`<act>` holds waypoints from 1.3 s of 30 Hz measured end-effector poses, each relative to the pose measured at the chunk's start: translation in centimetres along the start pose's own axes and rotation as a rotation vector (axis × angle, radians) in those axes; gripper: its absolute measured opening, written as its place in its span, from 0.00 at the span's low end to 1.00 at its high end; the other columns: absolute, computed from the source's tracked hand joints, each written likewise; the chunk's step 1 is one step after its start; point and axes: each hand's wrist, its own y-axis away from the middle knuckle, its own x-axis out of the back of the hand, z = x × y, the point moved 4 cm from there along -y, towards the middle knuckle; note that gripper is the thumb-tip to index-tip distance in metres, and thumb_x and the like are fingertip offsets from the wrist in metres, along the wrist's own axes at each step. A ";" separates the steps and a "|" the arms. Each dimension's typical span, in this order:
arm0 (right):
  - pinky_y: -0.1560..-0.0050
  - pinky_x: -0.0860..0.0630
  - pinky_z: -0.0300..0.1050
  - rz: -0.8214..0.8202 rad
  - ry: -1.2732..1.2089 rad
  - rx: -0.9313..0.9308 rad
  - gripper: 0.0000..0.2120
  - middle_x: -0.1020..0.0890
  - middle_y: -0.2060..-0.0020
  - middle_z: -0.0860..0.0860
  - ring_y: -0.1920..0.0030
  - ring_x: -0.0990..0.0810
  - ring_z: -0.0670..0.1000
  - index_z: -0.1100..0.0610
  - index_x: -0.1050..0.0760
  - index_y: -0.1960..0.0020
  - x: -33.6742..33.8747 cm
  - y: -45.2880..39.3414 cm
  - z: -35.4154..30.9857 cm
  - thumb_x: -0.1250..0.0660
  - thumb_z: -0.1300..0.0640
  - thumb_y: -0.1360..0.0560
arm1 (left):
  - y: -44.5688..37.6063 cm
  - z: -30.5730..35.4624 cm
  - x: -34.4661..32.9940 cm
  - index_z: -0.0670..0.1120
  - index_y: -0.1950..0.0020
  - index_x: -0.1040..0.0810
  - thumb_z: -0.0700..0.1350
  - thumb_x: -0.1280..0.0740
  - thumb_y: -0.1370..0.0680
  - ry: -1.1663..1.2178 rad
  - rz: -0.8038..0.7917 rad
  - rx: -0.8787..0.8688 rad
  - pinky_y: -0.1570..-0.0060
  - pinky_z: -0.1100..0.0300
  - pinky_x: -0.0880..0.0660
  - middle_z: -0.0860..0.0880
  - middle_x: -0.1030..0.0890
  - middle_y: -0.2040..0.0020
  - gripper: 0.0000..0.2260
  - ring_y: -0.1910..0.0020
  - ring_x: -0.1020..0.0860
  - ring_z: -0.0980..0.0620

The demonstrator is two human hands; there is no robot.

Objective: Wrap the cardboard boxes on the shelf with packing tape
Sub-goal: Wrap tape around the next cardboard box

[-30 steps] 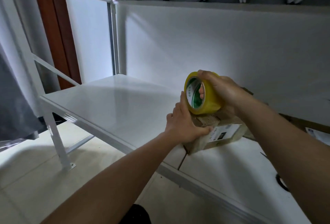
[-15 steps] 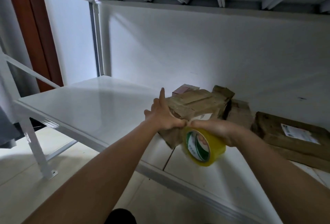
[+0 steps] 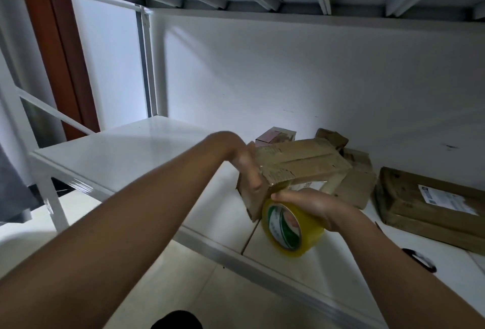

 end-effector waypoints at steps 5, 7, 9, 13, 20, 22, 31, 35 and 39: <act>0.48 0.21 0.48 -0.046 -0.065 0.000 0.24 0.20 0.49 0.53 0.49 0.20 0.54 0.52 0.27 0.42 -0.4 0.1 0.8 0.30 0.39 0.31 | -0.9 3.3 -1.0 0.46 0.21 0.52 0.76 0.38 0.35 -0.009 0.246 0.007 0.29 0.43 0.44 0.43 0.48 0.22 0.53 0.24 0.46 0.41; 0.44 0.22 0.50 -0.038 -0.101 0.038 0.27 0.19 0.48 0.54 0.48 0.19 0.55 0.54 0.26 0.40 -0.6 0.6 0.6 0.29 0.39 0.32 | -1.4 3.9 -2.5 0.43 0.22 0.57 0.75 0.36 0.36 -0.121 0.371 0.080 0.30 0.38 0.46 0.42 0.45 0.23 0.57 0.26 0.44 0.40; 0.52 0.21 0.44 -0.040 -0.088 0.096 0.28 0.18 0.51 0.52 0.52 0.18 0.52 0.52 0.25 0.43 -0.2 1.3 0.1 0.29 0.36 0.37 | -1.7 3.4 -2.2 0.42 0.22 0.52 0.73 0.34 0.36 -0.119 0.420 0.103 0.32 0.41 0.40 0.42 0.39 0.27 0.55 0.29 0.39 0.40; 0.61 0.21 0.40 -0.052 -0.150 0.316 0.28 0.15 0.56 0.51 0.57 0.16 0.51 0.51 0.22 0.47 2.2 3.4 -2.3 0.29 0.37 0.42 | -1.1 0.0 -0.5 0.49 0.38 0.27 0.69 0.30 0.35 0.399 0.224 0.031 0.51 0.55 0.26 0.47 0.24 0.40 0.34 0.45 0.25 0.47; 0.64 0.22 0.42 0.135 -0.178 0.450 0.32 0.14 0.60 0.47 0.60 0.15 0.49 0.48 0.19 0.53 5.3 3.5 -5.9 0.29 0.31 0.51 | -1.8 -2.9 -7.3 0.50 0.44 0.24 0.72 0.37 0.32 1.101 -0.152 0.134 0.44 0.44 0.25 0.45 0.22 0.44 0.29 0.46 0.24 0.45; 0.68 0.22 0.37 0.155 -0.250 0.452 0.30 0.14 0.64 0.45 0.64 0.15 0.46 0.49 0.20 0.56 4.0 2.9 -5.9 0.30 0.32 0.51 | -2.0 -3.4 -8.3 0.51 0.41 0.25 0.73 0.41 0.30 1.084 -0.156 0.143 0.38 0.40 0.30 0.44 0.23 0.40 0.30 0.42 0.26 0.43; 0.61 0.27 0.40 0.325 -0.202 0.429 0.19 0.18 0.65 0.43 0.61 0.19 0.44 0.46 0.22 0.60 1.3 0.1 -6.9 0.38 0.32 0.30 | -4.7 -6.3 -4.7 0.44 0.39 0.25 0.63 0.41 0.24 1.106 0.128 0.261 0.52 0.52 0.26 0.48 0.20 0.50 0.25 0.53 0.22 0.50; 0.50 0.24 0.45 0.293 -0.227 0.362 0.20 0.17 0.58 0.48 0.54 0.19 0.50 0.49 0.21 0.55 1.9 -0.8 -6.6 0.38 0.33 0.29 | -7.1 -3.9 -6.5 0.49 0.52 0.24 0.57 0.39 0.23 1.098 0.131 0.204 0.51 0.51 0.25 0.46 0.21 0.50 0.13 0.52 0.24 0.48; 0.52 0.23 0.44 0.288 -0.236 0.370 0.20 0.16 0.63 0.46 0.57 0.18 0.49 0.50 0.20 0.56 2.2 -1.5 -6.3 0.38 0.34 0.28 | -7.7 -3.0 -6.7 0.47 0.54 0.26 0.51 0.43 0.19 0.938 0.159 0.170 0.45 0.48 0.25 0.46 0.22 0.51 0.11 0.52 0.24 0.47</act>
